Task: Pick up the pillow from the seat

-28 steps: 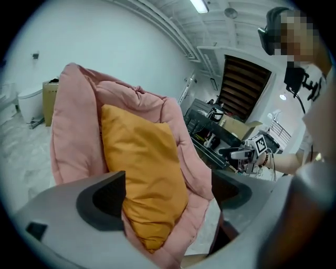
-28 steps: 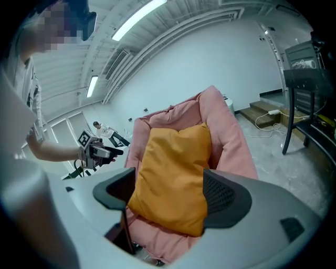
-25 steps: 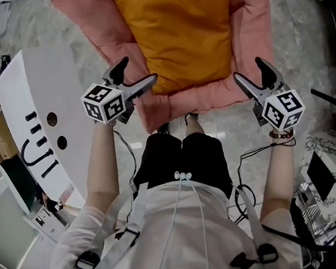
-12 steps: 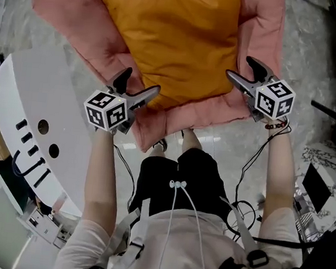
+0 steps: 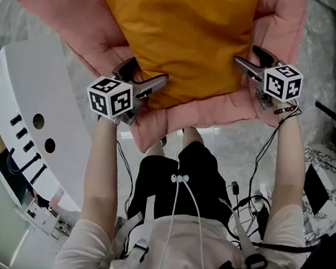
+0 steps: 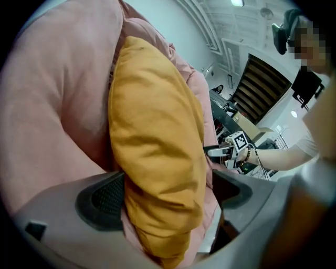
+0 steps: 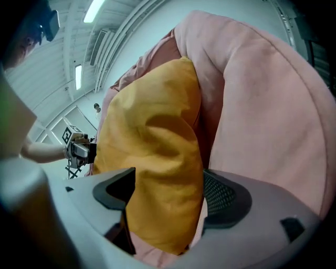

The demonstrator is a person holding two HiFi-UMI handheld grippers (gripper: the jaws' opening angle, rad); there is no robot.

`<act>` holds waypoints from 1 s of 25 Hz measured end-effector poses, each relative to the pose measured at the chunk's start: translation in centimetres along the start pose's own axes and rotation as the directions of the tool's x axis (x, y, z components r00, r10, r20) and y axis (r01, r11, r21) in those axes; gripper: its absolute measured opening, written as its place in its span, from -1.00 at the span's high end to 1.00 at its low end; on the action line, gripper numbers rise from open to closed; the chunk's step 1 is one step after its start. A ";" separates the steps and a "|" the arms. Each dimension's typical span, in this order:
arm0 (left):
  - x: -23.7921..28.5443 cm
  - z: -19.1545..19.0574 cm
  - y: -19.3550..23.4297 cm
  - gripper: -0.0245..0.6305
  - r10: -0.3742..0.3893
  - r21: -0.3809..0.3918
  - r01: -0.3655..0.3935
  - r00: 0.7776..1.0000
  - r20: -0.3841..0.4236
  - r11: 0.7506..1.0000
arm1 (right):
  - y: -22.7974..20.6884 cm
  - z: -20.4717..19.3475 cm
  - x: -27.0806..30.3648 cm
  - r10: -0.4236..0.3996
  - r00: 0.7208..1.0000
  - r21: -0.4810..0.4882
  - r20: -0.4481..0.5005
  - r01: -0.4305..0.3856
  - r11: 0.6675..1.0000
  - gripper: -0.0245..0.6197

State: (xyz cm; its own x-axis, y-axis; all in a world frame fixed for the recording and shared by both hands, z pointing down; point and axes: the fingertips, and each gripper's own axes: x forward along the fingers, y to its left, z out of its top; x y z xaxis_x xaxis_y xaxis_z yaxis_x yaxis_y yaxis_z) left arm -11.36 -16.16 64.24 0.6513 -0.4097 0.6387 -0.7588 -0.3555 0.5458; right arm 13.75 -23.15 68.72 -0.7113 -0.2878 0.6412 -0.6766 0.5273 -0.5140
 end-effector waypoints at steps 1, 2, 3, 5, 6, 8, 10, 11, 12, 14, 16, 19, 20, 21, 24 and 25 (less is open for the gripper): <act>0.3 0.0 0.2 -0.62 0.000 -0.012 0.000 1.000 -0.001 1.000 | -0.2 0.0 0.5 -0.001 1.000 -0.001 -0.011 0.001 1.000 -0.27; 0.7 -0.1 0.3 -0.62 0.000 -0.023 0.000 1.000 -0.006 1.000 | -0.3 0.0 0.9 0.003 1.000 -0.002 -0.019 -0.003 1.000 -0.27; 1.1 -0.2 0.5 -0.62 -0.001 -0.030 0.000 1.000 -0.015 1.000 | -0.4 -0.1 1.2 0.008 1.000 -0.004 -0.028 -0.008 1.000 -0.27; 1.8 -0.4 0.7 -0.63 -0.003 -0.033 0.002 0.999 -0.037 0.999 | -0.5 -0.1 2.0 0.019 0.999 -0.016 -0.047 -0.019 1.000 -0.27; 2.1 -0.4 0.8 -0.63 -0.005 -0.032 0.004 0.999 -0.044 0.999 | -0.5 -0.1 2.4 0.024 0.998 -0.025 -0.060 -0.025 0.999 -0.27; 2.5 -0.4 1.1 -0.63 -0.013 -0.039 0.011 0.999 -0.047 0.999 | -0.4 -0.1 3.4 0.034 0.995 -0.041 -0.092 -0.038 0.998 -0.27; 3.0 -0.3 1.3 -0.63 -0.021 -0.053 0.019 0.999 -0.045 0.998 | -0.4 -0.2 4.1 0.042 0.992 -0.052 -0.120 -0.049 0.997 -0.27; 3.3 -0.3 1.4 -0.63 -0.023 -0.059 0.021 0.999 -0.045 0.998 | -0.5 -0.2 4.4 0.047 0.990 -0.053 -0.130 -0.054 0.997 -0.27; 3.6 -0.3 1.5 -0.63 -0.024 -0.064 0.021 0.999 -0.047 0.998 | -0.6 -0.2 4.7 0.051 0.989 -0.050 -0.138 -0.059 0.997 -0.27; 4.2 -0.4 1.7 -0.63 -0.019 -0.067 0.015 0.998 -0.053 0.998 | -1.1 -0.3 5.0 0.046 0.987 -0.044 -0.151 -0.053 0.998 -0.27; 4.7 -0.4 1.8 -0.63 -0.012 -0.066 0.008 0.998 -0.057 0.998 | -1.6 -0.3 5.1 0.015 0.987 -0.048 -0.160 -0.023 0.999 -0.27; 4.9 -0.4 1.9 -0.63 -0.011 -0.066 0.007 0.998 -0.054 0.998 | -2.1 -0.4 4.4 -0.045 0.985 -0.059 -0.168 0.035 0.998 -0.27; 4.9 -0.3 2.0 -0.63 -0.012 -0.068 0.008 0.998 -0.054 0.998 | -2.2 -0.4 4.2 -0.058 0.983 -0.054 -0.174 0.049 0.997 -0.29; 4.8 -0.3 2.2 -0.63 -0.011 -0.070 0.007 0.998 -0.054 0.998 | -2.3 -0.5 4.2 -0.062 0.981 -0.044 -0.185 0.055 0.998 -0.30; 4.8 -0.4 2.5 -0.63 -0.008 -0.083 0.003 0.998 -0.055 0.997 | -2.3 -1.0 5.2 -0.028 0.966 0.025 -0.257 0.036 0.999 -0.35; 4.8 -0.5 2.5 -0.63 -0.008 -0.086 0.003 0.998 -0.055 0.996 | -2.3 -1.1 5.6 -0.009 0.960 0.051 -0.282 0.024 0.998 -0.36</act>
State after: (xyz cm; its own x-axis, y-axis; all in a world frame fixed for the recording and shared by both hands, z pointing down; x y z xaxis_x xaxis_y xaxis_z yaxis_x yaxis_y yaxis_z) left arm -10.09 -18.57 68.92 0.6559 -0.3605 0.6632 -0.7544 -0.2831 0.5922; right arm 11.52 -25.09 74.16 -0.6232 -0.0556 0.7801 -0.7022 0.4788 -0.5269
